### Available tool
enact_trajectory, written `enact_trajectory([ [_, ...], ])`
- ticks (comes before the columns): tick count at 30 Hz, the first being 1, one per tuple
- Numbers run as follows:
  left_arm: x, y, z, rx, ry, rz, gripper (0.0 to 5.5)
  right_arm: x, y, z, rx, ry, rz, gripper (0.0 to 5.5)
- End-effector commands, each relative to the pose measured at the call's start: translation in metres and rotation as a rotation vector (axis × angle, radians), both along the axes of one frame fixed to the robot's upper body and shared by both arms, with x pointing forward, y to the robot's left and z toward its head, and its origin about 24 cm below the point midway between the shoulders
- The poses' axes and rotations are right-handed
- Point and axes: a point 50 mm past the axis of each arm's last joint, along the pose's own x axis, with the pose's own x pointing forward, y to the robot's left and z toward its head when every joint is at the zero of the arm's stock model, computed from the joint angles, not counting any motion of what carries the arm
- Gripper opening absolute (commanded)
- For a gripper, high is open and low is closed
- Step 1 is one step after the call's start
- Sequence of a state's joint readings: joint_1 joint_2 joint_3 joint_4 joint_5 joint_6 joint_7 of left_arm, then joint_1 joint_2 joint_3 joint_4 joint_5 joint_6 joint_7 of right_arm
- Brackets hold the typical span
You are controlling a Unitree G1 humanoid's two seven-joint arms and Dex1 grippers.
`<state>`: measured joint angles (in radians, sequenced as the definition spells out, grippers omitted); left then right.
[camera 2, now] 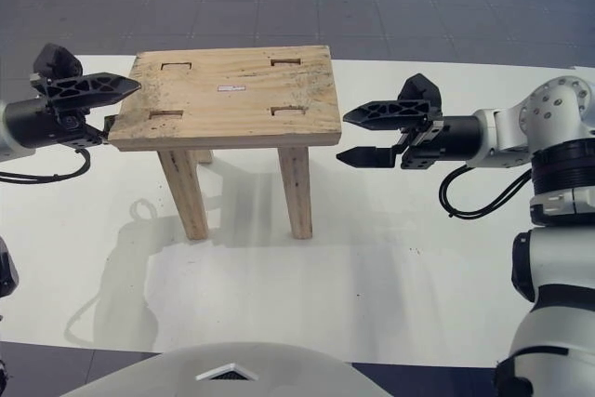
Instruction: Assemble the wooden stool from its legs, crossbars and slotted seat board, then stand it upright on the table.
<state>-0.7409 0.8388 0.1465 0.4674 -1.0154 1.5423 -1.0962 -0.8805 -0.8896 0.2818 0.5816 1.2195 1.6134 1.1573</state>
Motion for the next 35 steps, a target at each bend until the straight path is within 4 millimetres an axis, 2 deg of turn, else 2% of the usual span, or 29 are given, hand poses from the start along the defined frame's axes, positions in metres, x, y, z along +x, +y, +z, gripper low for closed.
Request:
enact_trajectory([
  [1,-0.006,0.014,0.003,0.032,0.005,0.039,5.48,-0.001,-0.004,0.001,-0.017,-0.009,-0.015,5.5],
  [5,-0.013,0.033,0.008,0.046,-0.004,0.091,5.48,-0.002,-0.008,-0.001,-0.023,-0.005,-0.034,5.5],
  [8,-0.024,0.05,0.004,0.092,0.013,0.135,5.48,-0.001,-0.013,-0.001,-0.052,-0.036,-0.064,5.5],
  [11,-0.034,0.075,-0.006,0.331,-0.084,0.239,5.48,0.01,-0.025,0.005,-0.138,-0.274,-0.169,5.5],
  [14,-0.011,0.08,-0.014,0.511,-0.308,0.52,5.48,0.028,-0.026,0.011,-0.205,-0.544,-0.366,5.5],
  [16,0.002,0.062,-0.023,0.574,-0.496,0.706,5.48,0.048,-0.027,0.001,-0.301,-0.641,-0.643,5.5],
  [19,0.015,0.028,-0.058,0.68,-0.508,0.907,5.48,0.063,-0.017,-0.042,-0.592,-0.734,-0.911,5.5],
  [21,0.019,0.011,-0.077,0.702,-0.524,0.968,5.48,0.063,-0.007,-0.065,-0.765,-0.812,-0.928,5.5],
  [23,0.022,0.003,-0.087,0.704,-0.542,1.07,5.48,0.061,0.008,-0.082,-0.883,-0.919,-0.87,5.5],
  [25,0.025,-0.01,-0.097,0.692,-0.526,1.141,5.48,0.06,0.021,-0.088,-0.944,-1.012,-0.88,5.5],
  [28,0.027,-0.023,-0.104,0.718,-0.523,1.178,5.48,0.06,0.036,-0.091,-0.937,-1.023,-0.956,5.5],
  [32,0.025,-0.038,-0.104,0.717,-0.553,1.12,5.48,0.056,0.045,-0.094,-0.953,-1.037,-0.96,5.5],
  [35,0.023,-0.041,-0.102,0.718,-0.563,1.089,5.48,0.056,0.044,-0.094,-0.971,-1.039,-0.969,5.5],
])
